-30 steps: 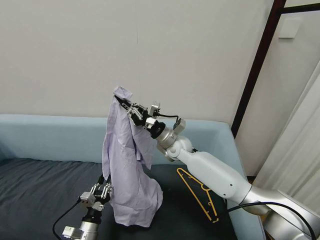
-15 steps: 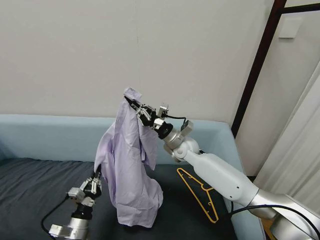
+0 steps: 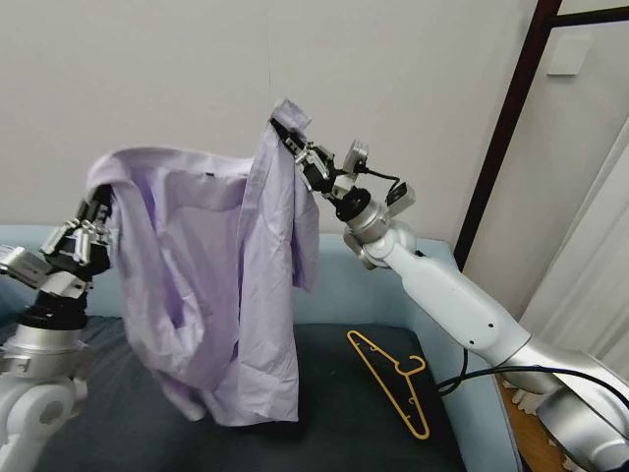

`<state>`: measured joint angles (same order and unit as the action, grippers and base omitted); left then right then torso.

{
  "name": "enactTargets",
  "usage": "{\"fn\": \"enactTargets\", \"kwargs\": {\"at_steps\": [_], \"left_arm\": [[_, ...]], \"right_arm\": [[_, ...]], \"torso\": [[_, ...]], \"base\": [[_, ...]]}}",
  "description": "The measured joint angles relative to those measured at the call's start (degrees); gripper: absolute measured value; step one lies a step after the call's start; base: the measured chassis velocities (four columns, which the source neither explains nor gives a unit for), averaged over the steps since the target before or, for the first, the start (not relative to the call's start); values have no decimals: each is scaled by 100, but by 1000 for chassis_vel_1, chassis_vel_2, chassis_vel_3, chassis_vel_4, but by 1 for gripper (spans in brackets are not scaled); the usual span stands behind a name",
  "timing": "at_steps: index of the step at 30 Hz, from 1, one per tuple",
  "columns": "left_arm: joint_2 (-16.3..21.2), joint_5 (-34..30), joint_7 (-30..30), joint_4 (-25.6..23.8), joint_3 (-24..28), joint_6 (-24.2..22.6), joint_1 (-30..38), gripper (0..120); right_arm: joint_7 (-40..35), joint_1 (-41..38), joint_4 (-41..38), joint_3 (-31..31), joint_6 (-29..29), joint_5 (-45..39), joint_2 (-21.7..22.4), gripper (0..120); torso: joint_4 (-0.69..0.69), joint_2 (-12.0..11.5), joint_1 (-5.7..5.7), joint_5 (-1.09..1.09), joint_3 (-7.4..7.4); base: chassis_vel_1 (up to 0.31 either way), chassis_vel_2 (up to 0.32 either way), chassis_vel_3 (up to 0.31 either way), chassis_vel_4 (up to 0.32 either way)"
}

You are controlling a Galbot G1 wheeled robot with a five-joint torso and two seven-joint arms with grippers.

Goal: Pick up the clothes from the sofa and hang them on the clothes hanger.

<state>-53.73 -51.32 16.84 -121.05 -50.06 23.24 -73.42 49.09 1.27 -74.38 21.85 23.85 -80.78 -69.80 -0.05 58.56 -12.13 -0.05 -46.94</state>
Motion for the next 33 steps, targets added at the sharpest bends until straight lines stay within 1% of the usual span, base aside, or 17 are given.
{"fn": "enactTargets", "kwargs": {"at_steps": [2,3,4,5,7,9,10,12,13,14,19,20,23,24,27,29,33], "left_arm": [[-528,822,553,231,203,216,-520,0],[-714,1159,606,346,294,266,-644,0],[-714,1159,606,346,294,266,-644,0],[-978,1639,605,539,419,316,-794,0],[-1315,2301,450,815,605,315,-948,0],[-1532,2785,266,1036,743,215,-1042,0],[-1532,2785,266,1036,743,215,-1042,0],[-1631,3051,120,1207,858,83,-1073,0],[-1634,3085,82,1247,882,50,-1070,0],[-1634,3085,82,1247,882,50,-1070,0],[-1457,2958,-10,1275,881,-48,-997,0],[-1457,2958,-10,1275,881,-48,-997,0],[-1361,2856,-1,1195,823,-48,-981,0],[-1361,2856,-1,1195,823,-48,-981,0],[-1307,2785,-74,1151,787,-48,-944,0],[-1303,2775,-121,1146,785,-48,-926,0],[-1297,2730,-281,1116,765,-48,-814,0]], "right_arm": [[-42,695,103,188,323,770,61,0],[-89,988,218,208,457,1102,50,0],[-89,988,218,208,457,1102,50,0],[-163,1383,396,215,624,1438,16,0],[-291,2125,715,180,818,1866,-87,0],[-510,2749,982,88,992,2210,-187,0],[-510,2749,982,88,992,2210,-187,0],[-1075,3273,1093,-1,1088,2593,-245,0],[-1418,3429,1093,-35,1096,2812,-246,1],[-1418,3429,1093,-35,1096,2812,-246,1],[-3429,4105,680,-239,1103,3882,-123,24],[-3429,4105,680,-239,1103,3882,-123,24],[-4364,4344,474,-400,1165,4404,-44,37],[-4364,4344,474,-400,1165,4404,-44,37],[-5007,4562,282,-519,1319,4695,50,53],[-5121,4629,197,-538,1360,4699,91,56],[-5704,4793,-112,-632,1435,4584,173,74]], "torso": [[-1,-1,0,0,-1],[-1,0,0,0,-1],[-1,0,0,0,-1],[-2,-1,0,0,-1],[-3,-1,0,3,-3],[-3,-1,0,3,-3],[-3,-1,0,3,-3],[-2,-1,1,2,-2],[-3,-1,1,3,-2],[-3,-1,1,3,-2],[-2,-1,0,1,-1],[-2,-1,0,1,-1],[-2,-1,1,2,-1],[-2,-1,1,2,-1],[-2,-1,0,2,-1],[-2,-1,0,2,-1],[-2,-1,0,2,-1]], "base": [[0,0,0,0],[0,0,0,0],[0,0,0,0],[0,0,0,0],[0,0,0,0],[0,0,0,0],[0,0,0,0],[0,0,0,0],[0,0,0,0],[0,0,0,0],[0,0,0,0],[0,0,0,0],[0,0,0,0],[0,0,0,0],[0,0,0,0],[0,0,0,0],[0,0,0,0]]}}
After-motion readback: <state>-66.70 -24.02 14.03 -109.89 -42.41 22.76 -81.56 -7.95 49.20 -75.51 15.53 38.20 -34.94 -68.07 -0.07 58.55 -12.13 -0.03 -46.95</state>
